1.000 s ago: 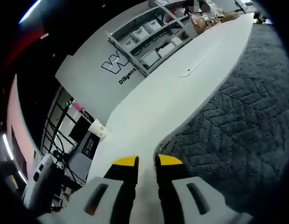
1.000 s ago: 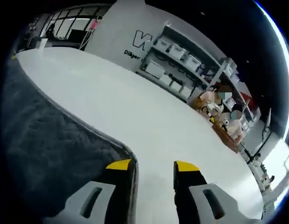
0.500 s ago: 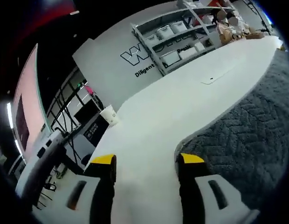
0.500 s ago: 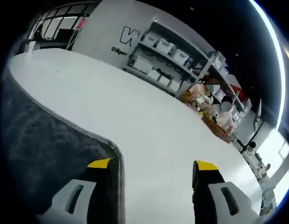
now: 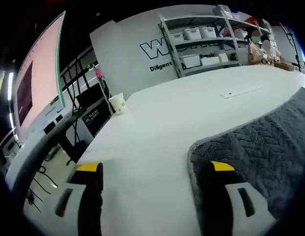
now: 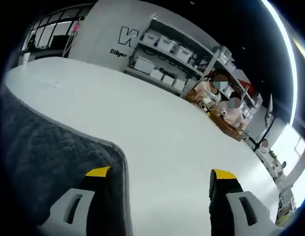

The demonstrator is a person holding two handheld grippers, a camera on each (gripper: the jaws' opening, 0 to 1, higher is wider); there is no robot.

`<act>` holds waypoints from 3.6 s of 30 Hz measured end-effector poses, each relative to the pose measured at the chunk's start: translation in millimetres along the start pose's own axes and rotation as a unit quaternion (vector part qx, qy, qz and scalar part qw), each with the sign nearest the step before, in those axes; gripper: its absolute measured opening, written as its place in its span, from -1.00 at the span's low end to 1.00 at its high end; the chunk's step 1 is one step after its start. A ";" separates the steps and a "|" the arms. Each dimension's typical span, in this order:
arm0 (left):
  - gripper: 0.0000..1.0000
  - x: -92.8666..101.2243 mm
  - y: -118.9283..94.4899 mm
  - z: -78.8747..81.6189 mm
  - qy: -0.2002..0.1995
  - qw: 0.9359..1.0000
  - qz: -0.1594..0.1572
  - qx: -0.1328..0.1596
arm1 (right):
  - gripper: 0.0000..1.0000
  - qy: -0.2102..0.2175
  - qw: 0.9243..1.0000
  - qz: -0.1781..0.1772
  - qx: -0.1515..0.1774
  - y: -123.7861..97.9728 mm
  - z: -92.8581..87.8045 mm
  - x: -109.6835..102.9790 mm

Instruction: Open the folded towel by lifting each exposed corner and separating the folded layers until the towel lies flat within the target outline without major curled edges

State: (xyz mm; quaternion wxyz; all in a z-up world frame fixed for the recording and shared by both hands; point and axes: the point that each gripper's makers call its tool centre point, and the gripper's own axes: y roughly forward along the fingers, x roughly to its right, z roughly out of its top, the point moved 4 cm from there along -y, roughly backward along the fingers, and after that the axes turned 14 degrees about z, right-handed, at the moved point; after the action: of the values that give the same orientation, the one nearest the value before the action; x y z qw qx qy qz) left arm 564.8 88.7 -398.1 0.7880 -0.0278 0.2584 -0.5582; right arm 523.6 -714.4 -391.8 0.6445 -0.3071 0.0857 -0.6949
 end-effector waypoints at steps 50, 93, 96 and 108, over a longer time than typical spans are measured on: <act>0.94 104.1 -58.6 4.1 -0.030 0.953 -0.300 0.006 | 0.06 -0.067 0.884 0.436 0.157 -65.9 96.7 -329.6; 0.92 97.5 -51.6 -7.0 -0.006 0.949 -0.313 0.028 | 0.08 -0.223 0.745 0.614 0.138 -77.4 141.5 -518.2; 0.92 97.7 -52.3 -7.3 -0.006 0.949 -0.313 0.028 | 0.08 -0.230 0.729 0.630 0.137 -78.2 139.3 -528.0; 0.92 98.6 -53.0 -7.6 -0.006 0.949 -0.313 0.028 | 0.05 -0.210 0.693 0.678 0.128 -69.4 134.1 -534.7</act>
State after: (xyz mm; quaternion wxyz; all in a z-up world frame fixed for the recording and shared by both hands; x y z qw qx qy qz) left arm 539.6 -17.5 -424.1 0.5761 -0.0889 0.2161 -0.7833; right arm 526.7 -159.5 -418.4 0.9749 -0.2181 0.0430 0.0087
